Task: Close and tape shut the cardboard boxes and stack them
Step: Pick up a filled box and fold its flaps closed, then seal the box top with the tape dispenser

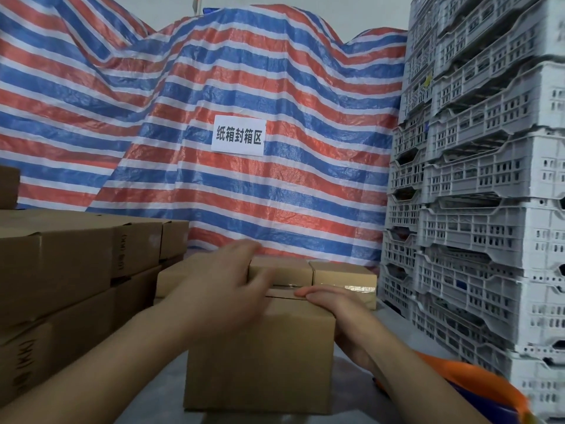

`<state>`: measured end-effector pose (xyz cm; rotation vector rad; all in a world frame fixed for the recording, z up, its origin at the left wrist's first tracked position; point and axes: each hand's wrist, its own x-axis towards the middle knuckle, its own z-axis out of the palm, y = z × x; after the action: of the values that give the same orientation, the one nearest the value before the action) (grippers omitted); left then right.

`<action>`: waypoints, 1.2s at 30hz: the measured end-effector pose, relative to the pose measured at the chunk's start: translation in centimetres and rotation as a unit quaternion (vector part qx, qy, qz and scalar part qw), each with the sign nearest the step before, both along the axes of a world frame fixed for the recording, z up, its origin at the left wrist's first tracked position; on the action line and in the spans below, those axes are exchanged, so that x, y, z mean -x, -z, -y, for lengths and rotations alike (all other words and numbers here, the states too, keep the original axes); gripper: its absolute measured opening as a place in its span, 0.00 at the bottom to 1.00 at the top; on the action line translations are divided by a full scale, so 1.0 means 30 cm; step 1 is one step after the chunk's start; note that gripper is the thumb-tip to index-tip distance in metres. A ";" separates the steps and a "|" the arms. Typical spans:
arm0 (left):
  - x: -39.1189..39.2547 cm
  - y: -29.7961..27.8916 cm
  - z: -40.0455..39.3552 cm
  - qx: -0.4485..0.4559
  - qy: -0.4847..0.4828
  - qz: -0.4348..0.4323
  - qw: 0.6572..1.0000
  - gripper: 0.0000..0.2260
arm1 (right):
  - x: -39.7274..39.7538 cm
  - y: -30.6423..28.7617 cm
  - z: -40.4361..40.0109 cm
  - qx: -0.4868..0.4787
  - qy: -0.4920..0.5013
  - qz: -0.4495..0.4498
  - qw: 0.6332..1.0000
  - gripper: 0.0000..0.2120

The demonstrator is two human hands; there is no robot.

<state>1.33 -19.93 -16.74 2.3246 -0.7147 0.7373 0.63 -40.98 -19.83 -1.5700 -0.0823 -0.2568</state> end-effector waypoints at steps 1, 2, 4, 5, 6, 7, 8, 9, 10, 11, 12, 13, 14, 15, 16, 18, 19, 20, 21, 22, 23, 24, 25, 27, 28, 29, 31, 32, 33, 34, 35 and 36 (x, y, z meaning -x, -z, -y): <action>0.007 -0.004 0.035 -0.078 0.006 0.007 0.997 0.32 | -0.002 0.000 0.002 -0.001 -0.006 -0.001 1.000 0.09; 0.007 -0.001 0.065 -0.151 0.006 0.000 0.988 0.37 | -0.006 0.002 0.006 -0.004 -0.012 -0.001 1.000 0.09; -0.005 0.020 0.103 -0.267 -0.003 -0.035 0.963 0.40 | -0.009 0.006 0.011 -0.009 -0.021 0.005 1.000 0.09; -0.015 0.035 0.108 -0.301 -0.014 -0.037 0.953 0.39 | -0.010 0.008 0.012 -0.008 -0.024 0.012 1.000 0.09; -0.025 0.049 0.110 -0.317 -0.026 -0.024 0.948 0.39 | -0.010 0.010 0.015 -0.007 -0.031 0.018 0.999 0.10; -0.034 0.059 0.109 -0.321 -0.035 -0.008 0.946 0.38 | -0.010 0.013 0.015 -0.006 -0.038 0.023 0.999 0.10; -0.040 0.066 0.107 -0.320 -0.038 0.006 0.947 0.39 | -0.010 0.015 0.015 -0.005 -0.043 0.025 0.999 0.10; -0.045 0.073 0.105 -0.315 -0.036 0.018 0.948 0.39 | -0.010 0.015 0.014 -0.004 -0.045 0.024 0.999 0.10; -0.046 0.078 0.102 -0.303 -0.033 0.033 0.952 0.39 | -0.010 0.014 0.013 -0.004 -0.047 0.024 0.999 0.10; -0.046 0.085 0.102 -0.284 -0.030 0.052 0.957 0.38 | -0.012 0.013 0.014 -0.005 -0.047 0.023 0.999 0.10; -0.042 0.091 0.102 -0.262 -0.029 0.077 0.962 0.38 | -0.015 0.012 0.015 -0.004 -0.047 0.022 0.999 0.10; -0.036 0.098 0.102 -0.243 -0.033 0.103 0.964 0.37 | -0.018 0.012 0.017 -0.003 -0.046 0.020 0.999 0.10; -0.030 0.105 0.101 -0.228 -0.037 0.126 0.965 0.37 | -0.023 0.011 0.019 -0.003 -0.046 0.017 0.999 0.10; -0.024 0.112 0.100 -0.217 -0.042 0.143 0.965 0.38 | -0.030 0.013 0.020 -0.002 -0.046 0.017 0.999 0.10; -0.019 0.121 0.100 -0.208 -0.046 0.153 0.965 0.39 | -0.035 0.017 0.022 0.000 -0.043 0.021 0.999 0.09; -0.008 0.136 0.103 -0.198 -0.061 0.165 0.964 0.39 | -0.040 0.024 0.021 -0.001 -0.037 0.034 0.999 0.09; -0.002 0.142 0.107 -0.195 -0.070 0.171 0.963 0.39 | -0.038 0.027 0.019 -0.004 -0.035 0.038 0.999 0.09; 0.004 0.145 0.110 -0.191 -0.076 0.175 0.963 0.39 | -0.036 0.029 0.017 -0.009 -0.031 0.039 0.999 0.09; 0.009 0.147 0.111 -0.189 -0.079 0.176 0.963 0.39 | -0.034 0.031 0.015 -0.011 -0.027 0.038 0.999 0.09; 0.013 0.148 0.111 -0.186 -0.081 0.176 0.963 0.38 | -0.032 0.028 0.012 -0.009 -0.023 0.035 0.999 0.08; 0.014 0.147 0.110 -0.181 -0.080 0.177 0.964 0.38 | -0.030 0.024 0.009 -0.004 -0.019 0.028 0.999 0.08; 0.013 0.147 0.109 -0.177 -0.076 0.180 0.965 0.38 | -0.029 0.018 0.007 0.003 -0.013 0.020 1.000 0.09; 0.014 0.148 0.108 -0.172 -0.074 0.183 0.965 0.38 | -0.025 0.009 0.007 0.015 -0.008 0.014 1.000 0.09; 0.020 0.150 0.107 -0.159 -0.074 0.191 0.966 0.38 | -0.009 -0.023 0.006 0.078 0.028 0.016 0.996 0.10; 0.022 0.150 0.108 -0.154 -0.074 0.194 0.966 0.38 | 0.004 -0.046 0.017 0.137 0.071 0.029 0.988 0.10; 0.024 0.150 0.108 -0.151 -0.075 0.201 0.965 0.38 | 0.021 -0.068 0.039 0.216 0.125 0.054 0.967 0.11; 0.025 0.152 0.107 -0.145 -0.080 0.223 0.961 0.36 | 0.063 -0.101 0.102 0.410 0.222 0.103 0.879 0.12; 0.023 0.153 0.105 -0.146 -0.082 0.231 0.958 0.35 | 0.087 -0.105 0.138 0.490 0.263 0.109 0.824 0.13; 0.021 0.155 0.104 -0.147 -0.083 0.239 0.956 0.33 | 0.115 -0.098 0.176 0.544 0.298 0.104 0.778 0.14; 0.020 0.157 0.104 -0.145 -0.083 0.248 0.954 0.31 | 0.143 -0.081 0.213 0.576 0.322 0.095 0.745 0.16; 0.021 0.158 0.104 -0.145 -0.084 0.255 0.952 0.30 | 0.171 -0.053 0.249 0.596 0.339 0.078 0.724 0.18; 0.022 0.157 0.104 -0.146 -0.081 0.249 0.954 0.31 | 0.195 -0.022 0.277 0.616 0.350 0.056 0.704 0.21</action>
<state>0.68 -23.03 -21.44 2.5046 -0.9041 1.4077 -5.21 -49.28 -19.15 -2.9015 0.3428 -1.0657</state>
